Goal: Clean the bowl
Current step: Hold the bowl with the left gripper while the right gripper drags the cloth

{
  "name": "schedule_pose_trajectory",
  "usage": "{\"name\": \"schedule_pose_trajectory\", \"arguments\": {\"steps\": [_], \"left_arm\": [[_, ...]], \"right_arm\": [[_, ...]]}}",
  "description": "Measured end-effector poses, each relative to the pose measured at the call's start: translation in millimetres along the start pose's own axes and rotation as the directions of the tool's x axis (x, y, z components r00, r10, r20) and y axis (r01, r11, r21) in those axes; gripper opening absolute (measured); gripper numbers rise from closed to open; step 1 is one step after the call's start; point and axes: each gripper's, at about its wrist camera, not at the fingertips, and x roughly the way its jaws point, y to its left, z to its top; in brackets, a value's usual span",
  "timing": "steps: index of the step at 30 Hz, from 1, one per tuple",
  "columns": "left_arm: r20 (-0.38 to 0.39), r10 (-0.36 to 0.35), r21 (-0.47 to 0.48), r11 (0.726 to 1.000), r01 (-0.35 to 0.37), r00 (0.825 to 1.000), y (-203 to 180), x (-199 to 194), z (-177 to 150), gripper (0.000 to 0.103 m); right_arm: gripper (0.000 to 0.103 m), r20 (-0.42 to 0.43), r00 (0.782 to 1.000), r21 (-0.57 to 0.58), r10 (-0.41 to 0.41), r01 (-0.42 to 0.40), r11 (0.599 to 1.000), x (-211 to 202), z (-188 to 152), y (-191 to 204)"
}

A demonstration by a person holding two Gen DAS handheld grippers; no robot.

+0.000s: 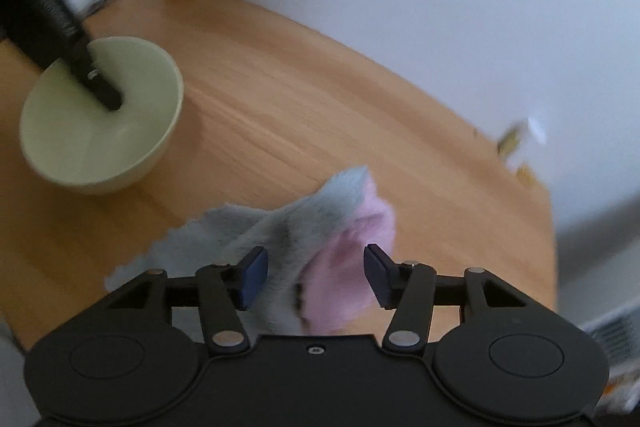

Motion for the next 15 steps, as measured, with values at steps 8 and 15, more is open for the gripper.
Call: {"name": "schedule_pose_trajectory", "arguments": {"steps": [8,15], "left_arm": [[-0.015,0.009,0.009,1.000,-0.009,1.000,-3.7,2.7,1.4,0.014],[-0.018,0.044,0.089,0.995,-0.042,0.999,-14.2,3.1,-4.0,0.014]], "right_arm": [[0.096,-0.042,0.985,-0.294,0.166,-0.171,0.940,9.1,9.6,0.0],[0.096,-0.112,0.965,-0.397,0.238,-0.263,0.879,33.3,15.2,5.0]]}}
